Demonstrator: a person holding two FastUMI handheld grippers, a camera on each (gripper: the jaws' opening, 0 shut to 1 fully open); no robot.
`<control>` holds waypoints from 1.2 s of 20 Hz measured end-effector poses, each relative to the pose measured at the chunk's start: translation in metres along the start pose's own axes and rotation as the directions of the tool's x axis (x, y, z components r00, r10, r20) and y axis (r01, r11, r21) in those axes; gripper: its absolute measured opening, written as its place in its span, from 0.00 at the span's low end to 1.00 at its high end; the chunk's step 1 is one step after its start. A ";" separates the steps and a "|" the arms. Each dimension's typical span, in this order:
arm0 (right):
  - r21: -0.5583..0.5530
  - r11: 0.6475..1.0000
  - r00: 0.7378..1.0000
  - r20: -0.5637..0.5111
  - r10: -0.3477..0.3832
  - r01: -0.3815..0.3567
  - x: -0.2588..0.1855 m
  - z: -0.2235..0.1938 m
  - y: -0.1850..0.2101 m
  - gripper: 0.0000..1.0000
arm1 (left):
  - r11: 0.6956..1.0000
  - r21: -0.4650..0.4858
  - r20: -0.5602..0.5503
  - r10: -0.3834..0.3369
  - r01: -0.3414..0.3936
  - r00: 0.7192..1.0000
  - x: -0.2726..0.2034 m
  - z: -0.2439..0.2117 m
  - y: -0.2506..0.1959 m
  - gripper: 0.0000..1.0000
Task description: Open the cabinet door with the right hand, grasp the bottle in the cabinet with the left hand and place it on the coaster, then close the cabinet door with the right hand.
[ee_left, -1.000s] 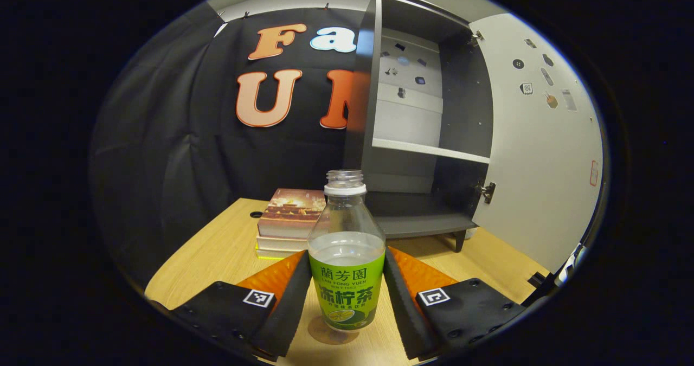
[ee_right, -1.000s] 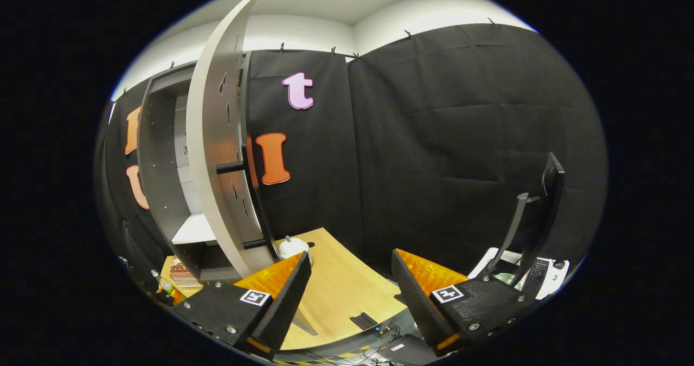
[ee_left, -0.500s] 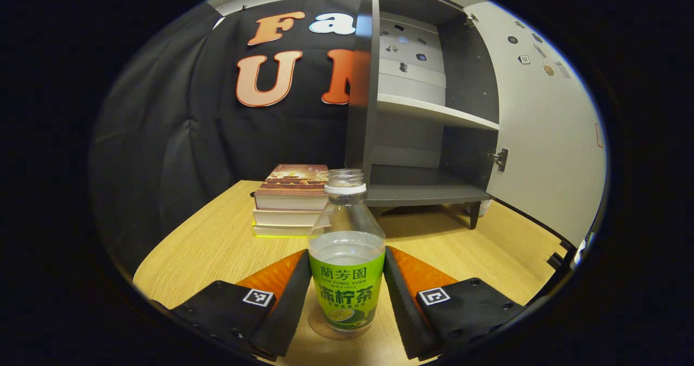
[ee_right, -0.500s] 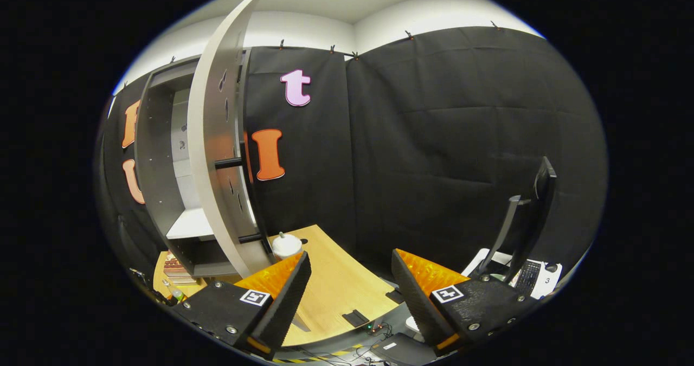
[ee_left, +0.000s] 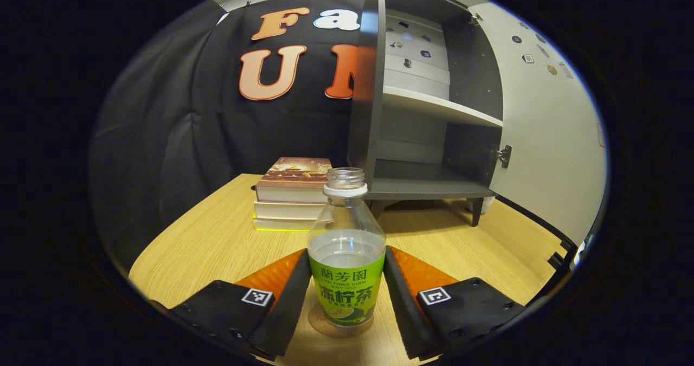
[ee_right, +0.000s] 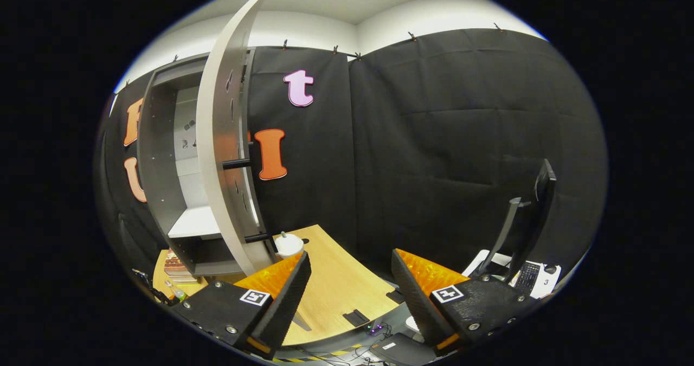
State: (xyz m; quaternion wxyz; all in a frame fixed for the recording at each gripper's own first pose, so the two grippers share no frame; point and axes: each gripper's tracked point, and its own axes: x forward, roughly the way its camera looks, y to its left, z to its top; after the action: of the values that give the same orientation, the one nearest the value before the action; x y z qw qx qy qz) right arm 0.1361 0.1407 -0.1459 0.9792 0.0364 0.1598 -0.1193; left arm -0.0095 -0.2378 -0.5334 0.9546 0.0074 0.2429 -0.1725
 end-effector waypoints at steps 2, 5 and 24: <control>0.007 1.000 1.000 -0.007 0.007 -0.007 0.000 -0.002 0.002 0.93 | 1.000 0.010 -0.012 -0.008 0.008 1.000 -0.008 -0.003 -0.003 0.83; 0.023 1.000 1.000 -0.013 0.016 -0.016 -0.001 -0.002 0.006 0.93 | 0.999 0.033 -0.040 -0.013 0.014 0.999 -0.013 -0.011 -0.005 0.84; -0.025 1.000 0.993 -0.118 0.014 -0.017 0.001 -0.023 0.003 0.93 | 0.995 0.097 -0.061 -0.010 0.016 0.998 -0.017 -0.013 -0.021 0.95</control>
State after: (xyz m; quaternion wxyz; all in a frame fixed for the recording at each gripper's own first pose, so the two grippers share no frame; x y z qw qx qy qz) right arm 0.1311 0.1459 -0.1682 0.9694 0.0317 0.2185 -0.1070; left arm -0.0363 -0.2506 -0.5358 0.9441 0.0574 0.2632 -0.1900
